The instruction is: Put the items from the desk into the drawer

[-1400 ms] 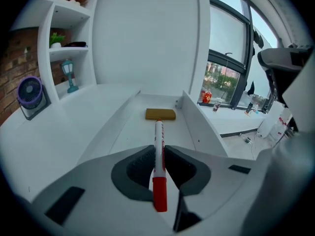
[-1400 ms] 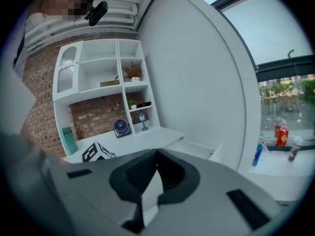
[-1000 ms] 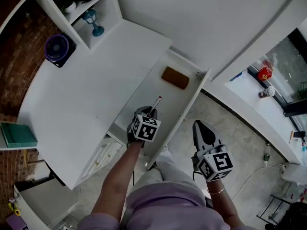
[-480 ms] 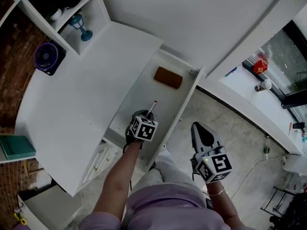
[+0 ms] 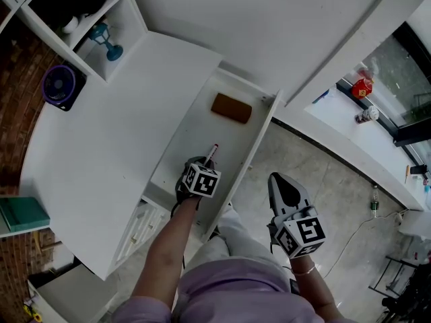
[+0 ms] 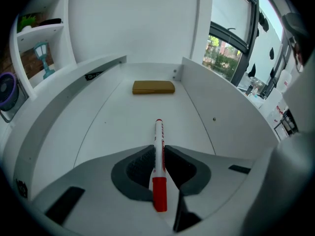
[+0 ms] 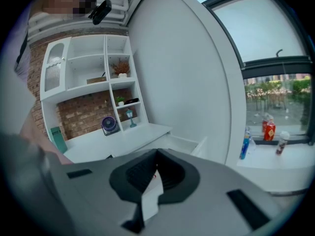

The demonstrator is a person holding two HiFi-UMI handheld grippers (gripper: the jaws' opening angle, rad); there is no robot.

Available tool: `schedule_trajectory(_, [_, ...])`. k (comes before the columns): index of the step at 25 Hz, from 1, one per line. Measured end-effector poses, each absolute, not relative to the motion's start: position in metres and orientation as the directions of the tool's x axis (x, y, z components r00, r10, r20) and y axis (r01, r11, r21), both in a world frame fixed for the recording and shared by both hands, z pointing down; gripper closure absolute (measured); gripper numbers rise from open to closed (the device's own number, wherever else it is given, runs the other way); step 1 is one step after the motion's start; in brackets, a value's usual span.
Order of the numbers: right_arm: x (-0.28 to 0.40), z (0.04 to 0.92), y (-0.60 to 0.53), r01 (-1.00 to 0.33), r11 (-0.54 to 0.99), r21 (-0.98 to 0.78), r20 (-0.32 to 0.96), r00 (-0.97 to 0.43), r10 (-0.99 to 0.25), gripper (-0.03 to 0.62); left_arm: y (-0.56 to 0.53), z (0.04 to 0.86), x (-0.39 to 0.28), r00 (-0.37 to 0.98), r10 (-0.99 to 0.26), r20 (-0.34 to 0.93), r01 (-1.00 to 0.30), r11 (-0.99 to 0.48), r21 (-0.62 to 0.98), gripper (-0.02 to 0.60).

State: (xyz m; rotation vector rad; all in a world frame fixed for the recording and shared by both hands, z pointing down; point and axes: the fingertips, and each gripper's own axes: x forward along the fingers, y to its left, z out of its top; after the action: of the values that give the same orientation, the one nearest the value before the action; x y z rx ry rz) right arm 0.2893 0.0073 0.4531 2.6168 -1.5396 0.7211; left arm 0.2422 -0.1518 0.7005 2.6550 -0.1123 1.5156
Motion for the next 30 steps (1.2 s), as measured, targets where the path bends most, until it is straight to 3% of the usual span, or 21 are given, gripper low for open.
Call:
schedule_trajectory(25, [0.292,0.458,0.013,-0.828,-0.522,-0.206,0.412,0.410,-0.813,0.589,-0.149,0.720,0.236,0.462,-0.018,0.887,-0.114,-0.993,0.040,0.515])
schedule_trajectory(30, [0.291,0.458,0.012,-0.830,-0.517,-0.212,0.412,0.404,-0.817,0.589,-0.150,0.718,0.236,0.473,-0.004,0.881,-0.124,-0.990,0.061,0.487])
